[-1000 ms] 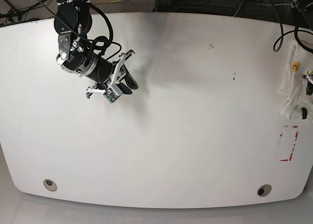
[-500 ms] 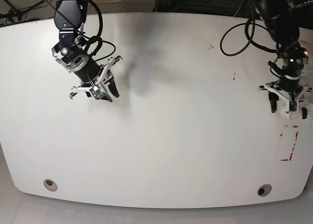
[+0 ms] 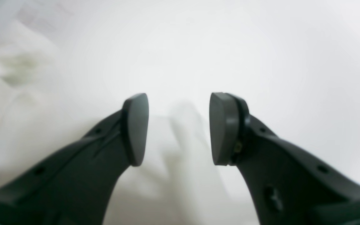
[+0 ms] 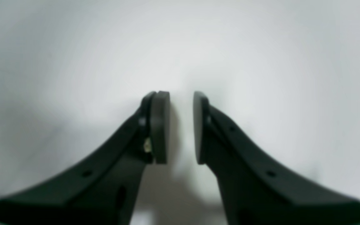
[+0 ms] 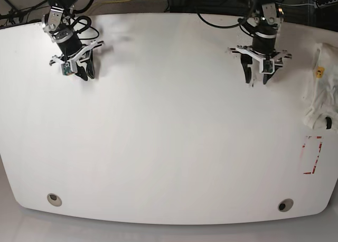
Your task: Fold the T-shirt properly
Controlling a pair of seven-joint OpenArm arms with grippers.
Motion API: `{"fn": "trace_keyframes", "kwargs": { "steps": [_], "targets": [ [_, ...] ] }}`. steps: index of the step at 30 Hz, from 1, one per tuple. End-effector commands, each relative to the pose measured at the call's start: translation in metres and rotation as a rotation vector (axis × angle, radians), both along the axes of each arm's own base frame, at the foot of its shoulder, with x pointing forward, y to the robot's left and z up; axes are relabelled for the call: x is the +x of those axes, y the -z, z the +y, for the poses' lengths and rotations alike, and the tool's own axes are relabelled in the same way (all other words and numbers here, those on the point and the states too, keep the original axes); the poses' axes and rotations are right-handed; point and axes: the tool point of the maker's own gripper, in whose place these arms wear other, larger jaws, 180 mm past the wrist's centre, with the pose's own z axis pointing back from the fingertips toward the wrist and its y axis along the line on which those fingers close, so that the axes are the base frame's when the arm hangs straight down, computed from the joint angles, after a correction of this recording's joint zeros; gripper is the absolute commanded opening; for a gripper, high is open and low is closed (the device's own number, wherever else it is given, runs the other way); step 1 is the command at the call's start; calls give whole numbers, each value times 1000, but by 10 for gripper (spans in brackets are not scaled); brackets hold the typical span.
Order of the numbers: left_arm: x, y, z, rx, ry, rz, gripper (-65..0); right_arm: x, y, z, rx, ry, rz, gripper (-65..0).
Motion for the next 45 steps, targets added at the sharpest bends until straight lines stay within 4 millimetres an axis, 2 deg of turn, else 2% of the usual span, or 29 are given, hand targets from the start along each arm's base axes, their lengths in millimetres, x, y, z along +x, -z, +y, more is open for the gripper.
{"fn": "trace_keyframes", "kwargs": {
  "steps": [1,4,7,11,14,17,19,23,27,30,32,36,39,41,45],
  "targets": [
    [-28,-20,-23,-27,20,-37,-360,-20,-20,-8,116,66,-64,-528],
    [-59,-18,-45,-51,58,15,-361,-43,-20,-9,149,87,-41,-528],
    [-101,-17,-64,-71,98,92,-364,-80,-12,-5,146,87,33,-528],
    [-143,-19,-81,-100,132,178,-364,-118,-6,10,176,113,94,-528],
    [-182,-13,-81,-104,127,280,-386,-159,-1,17,208,150,150,-528],
    [-209,-7,-81,-110,123,353,-421,-191,-2,25,245,187,176,-528],
    [-233,4,-81,-120,121,425,-438,-215,1,30,269,217,213,-528],
    [-272,29,-77,-123,137,547,-439,-268,15,55,353,244,319,-528],
    [-306,57,-69,-188,98,630,-439,-309,38,69,421,299,407,-528],
    [-318,80,-61,-225,70,653,-439,-320,59,70,441,340,444,-528],
    [-324,101,-65,-244,88,689,-439,-326,75,71,454,368,477,-528],
    [-340,146,-64,-257,109,791,-439,-331,108,66,445,368,543,-528],
    [-341,177,-65,-274,92,848,-440,-330,131,70,437,349,592,-528],
    [-341,191,-64,-280,80,875,-440,-328,143,74,432,332,618,-528],
    [-343,212,-63,-291,58,928,-440,-329,168,64,365,328,678,-528]
  ]
}}
